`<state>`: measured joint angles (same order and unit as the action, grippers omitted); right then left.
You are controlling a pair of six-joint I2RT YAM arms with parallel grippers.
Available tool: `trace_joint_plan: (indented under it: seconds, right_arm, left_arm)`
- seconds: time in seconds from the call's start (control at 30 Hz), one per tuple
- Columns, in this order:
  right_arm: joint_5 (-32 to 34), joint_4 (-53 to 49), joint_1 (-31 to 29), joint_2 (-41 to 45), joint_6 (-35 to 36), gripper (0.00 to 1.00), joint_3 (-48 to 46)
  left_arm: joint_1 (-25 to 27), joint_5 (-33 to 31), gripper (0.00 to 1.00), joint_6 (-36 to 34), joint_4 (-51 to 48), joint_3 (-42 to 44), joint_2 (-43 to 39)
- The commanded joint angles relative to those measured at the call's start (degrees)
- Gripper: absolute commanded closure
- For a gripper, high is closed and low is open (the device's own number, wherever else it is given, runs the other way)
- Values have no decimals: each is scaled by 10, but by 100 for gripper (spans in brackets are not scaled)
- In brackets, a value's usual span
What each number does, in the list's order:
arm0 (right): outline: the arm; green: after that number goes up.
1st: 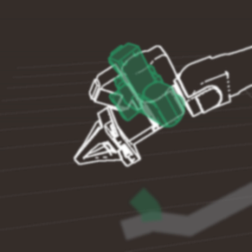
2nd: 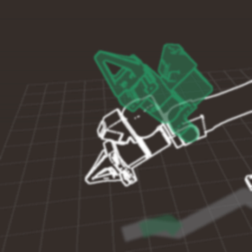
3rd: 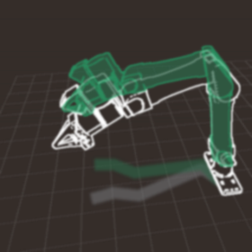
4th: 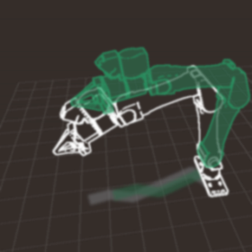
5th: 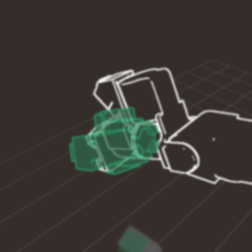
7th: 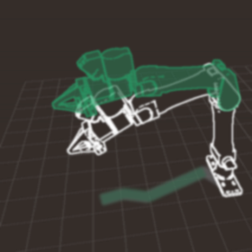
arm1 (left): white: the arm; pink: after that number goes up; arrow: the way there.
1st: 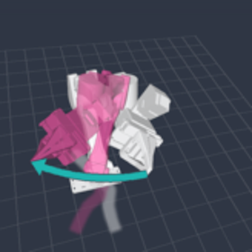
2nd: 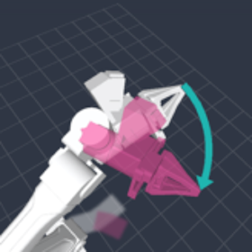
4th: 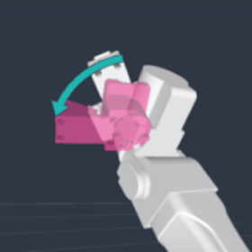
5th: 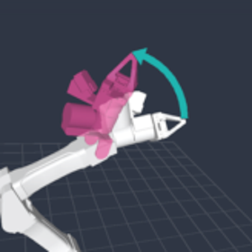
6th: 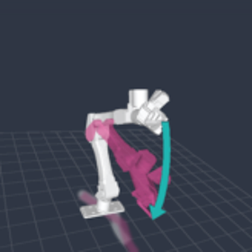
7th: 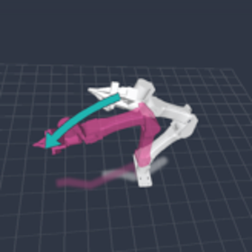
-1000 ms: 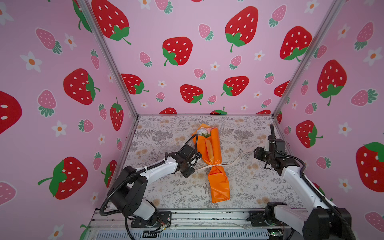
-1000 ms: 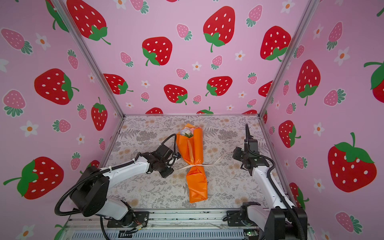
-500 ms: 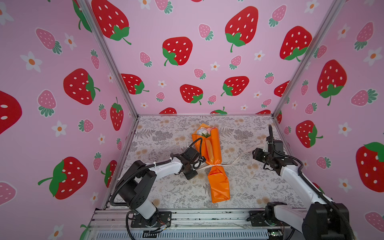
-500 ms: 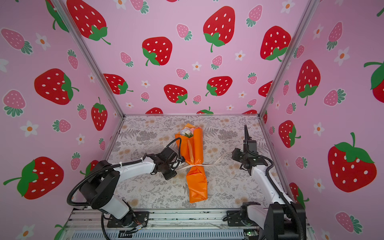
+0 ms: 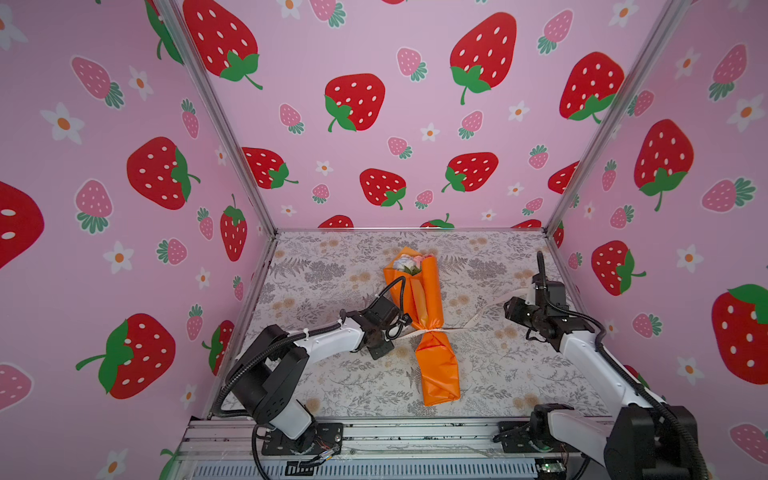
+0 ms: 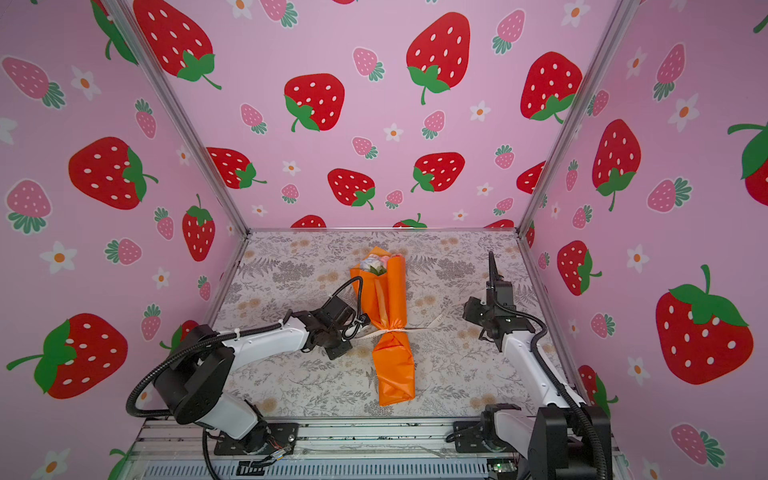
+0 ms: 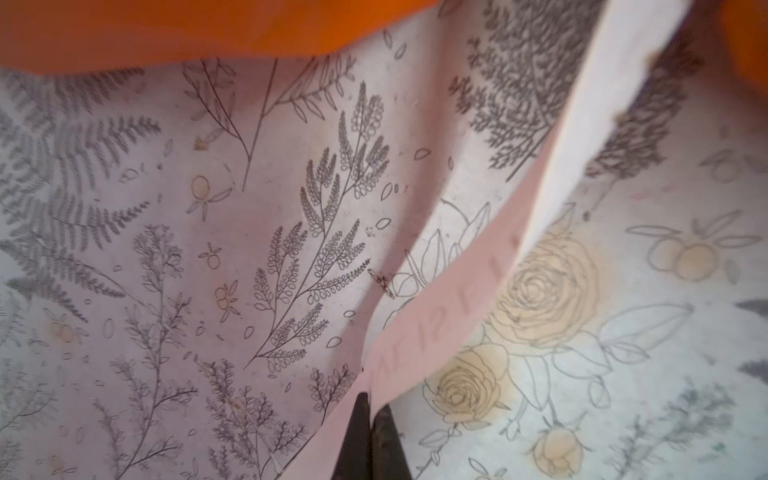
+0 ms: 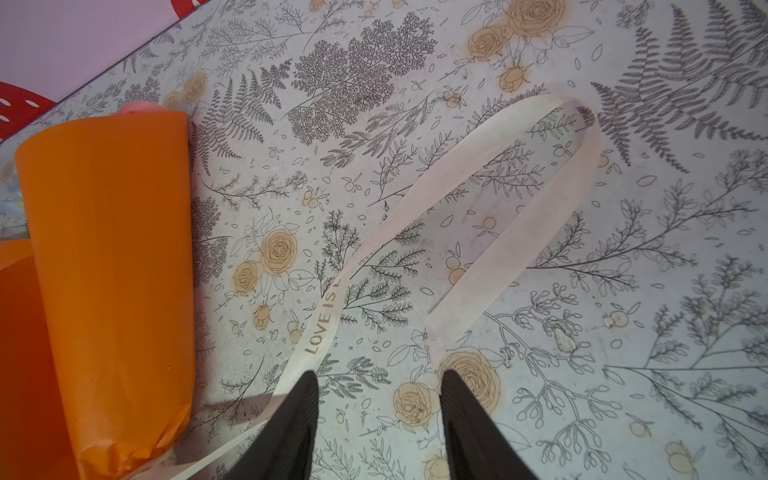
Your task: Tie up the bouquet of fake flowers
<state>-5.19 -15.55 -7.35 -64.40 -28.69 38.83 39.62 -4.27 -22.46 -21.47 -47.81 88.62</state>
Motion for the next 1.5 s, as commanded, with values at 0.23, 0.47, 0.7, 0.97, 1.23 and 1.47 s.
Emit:
trace_joint_plan:
  seconds: [0.23, 0.47, 0.7, 0.97, 1.23, 1.47]
  right_arm:
    - [-150, 98, -3, 59, 12, 49, -42]
    - [-141, 171, -104, 142, 99, 51, -82]
    - [-116, 286, -313, 169, 237, 51, -141]
    - [-87, 425, -445, 58, 299, 49, -148]
    - [-28, 523, -471, -50, 323, 49, -143]
    - [-16, 523, -472, -96, 343, 52, -128]
  left_arm:
    - [4, 117, 100, 70, -39, -52, -74]
    - [5, 195, 100, 148, -34, -73, -99]
    - [5, 217, 100, 241, 16, -63, -137]
    - [6, 260, 100, 285, -14, -93, -111]
    - [6, 281, 100, 299, -17, -105, -97]
    - [6, 278, 100, 282, -43, -106, -105]
